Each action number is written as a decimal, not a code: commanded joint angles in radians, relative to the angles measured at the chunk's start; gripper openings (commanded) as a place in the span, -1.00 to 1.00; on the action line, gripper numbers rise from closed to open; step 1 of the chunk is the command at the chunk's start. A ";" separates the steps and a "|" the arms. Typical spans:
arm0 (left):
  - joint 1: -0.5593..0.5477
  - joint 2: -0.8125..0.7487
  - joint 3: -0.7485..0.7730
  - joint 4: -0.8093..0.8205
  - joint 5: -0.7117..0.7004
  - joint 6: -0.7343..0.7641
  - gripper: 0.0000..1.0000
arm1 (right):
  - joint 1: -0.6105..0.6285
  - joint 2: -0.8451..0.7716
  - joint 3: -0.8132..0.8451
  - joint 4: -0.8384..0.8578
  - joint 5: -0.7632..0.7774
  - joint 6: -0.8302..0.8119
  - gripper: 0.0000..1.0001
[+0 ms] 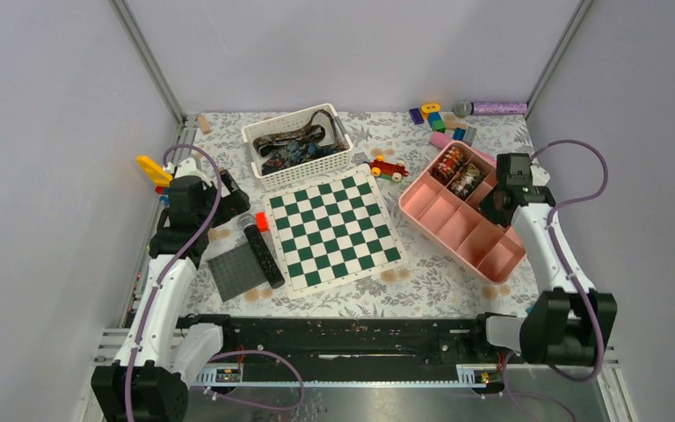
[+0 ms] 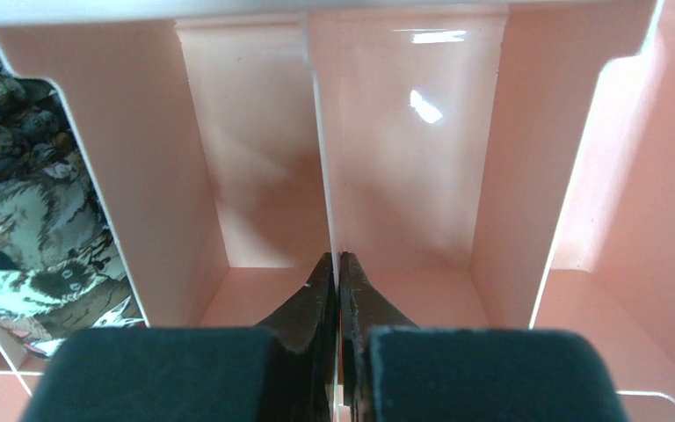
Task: Roll the ties
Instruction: Place the storage box at the corner of the board, then pick up the bin at the corner of the board.
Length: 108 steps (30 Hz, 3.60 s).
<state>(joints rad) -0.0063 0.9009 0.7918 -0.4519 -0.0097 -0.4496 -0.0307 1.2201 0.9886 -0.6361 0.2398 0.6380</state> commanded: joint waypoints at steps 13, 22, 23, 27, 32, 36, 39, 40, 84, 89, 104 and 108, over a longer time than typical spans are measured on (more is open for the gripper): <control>0.006 0.012 0.018 0.054 0.077 -0.021 0.97 | -0.154 0.523 0.348 -0.059 0.064 0.037 -1.00; 0.006 0.005 0.008 0.055 0.076 -0.017 0.97 | -0.208 0.756 0.543 -0.059 0.097 0.048 -1.00; 0.006 0.003 0.008 0.054 0.073 -0.017 0.97 | -0.213 0.783 0.570 -0.059 0.095 0.046 -1.00; 0.006 -0.001 0.003 0.055 0.069 -0.010 0.97 | -0.224 0.875 0.681 -0.057 0.100 0.035 -1.00; 0.006 -0.010 -0.001 0.055 0.054 0.002 0.97 | -0.226 0.967 0.827 -0.051 0.101 -0.001 -1.00; 0.006 -0.011 -0.001 0.052 0.042 0.008 0.98 | -0.225 0.985 0.876 -0.023 0.052 -0.031 -0.78; 0.006 -0.011 0.001 0.053 0.039 0.009 0.98 | -0.225 0.926 0.837 0.010 0.039 -0.039 -0.26; 0.006 -0.011 0.001 0.054 0.038 0.009 0.98 | -0.225 0.895 0.808 0.033 0.042 -0.043 -0.11; -0.008 0.914 0.590 0.240 -0.003 -0.127 0.54 | 0.255 -0.303 0.154 0.072 -0.352 -0.068 0.46; -0.018 1.027 0.703 0.203 0.003 -0.103 0.39 | 0.255 -0.364 0.089 0.050 -0.347 -0.090 0.47; -0.061 1.173 0.817 0.133 -0.009 -0.068 0.11 | 0.255 -0.392 -0.003 0.038 -0.369 -0.091 0.49; -0.061 1.179 0.819 0.134 -0.002 -0.057 -0.24 | 0.255 -0.385 -0.014 0.045 -0.383 -0.087 0.48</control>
<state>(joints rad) -0.0654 2.0754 1.5688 -0.3271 -0.0200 -0.5259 0.2161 0.8379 0.9844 -0.6006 -0.1192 0.5690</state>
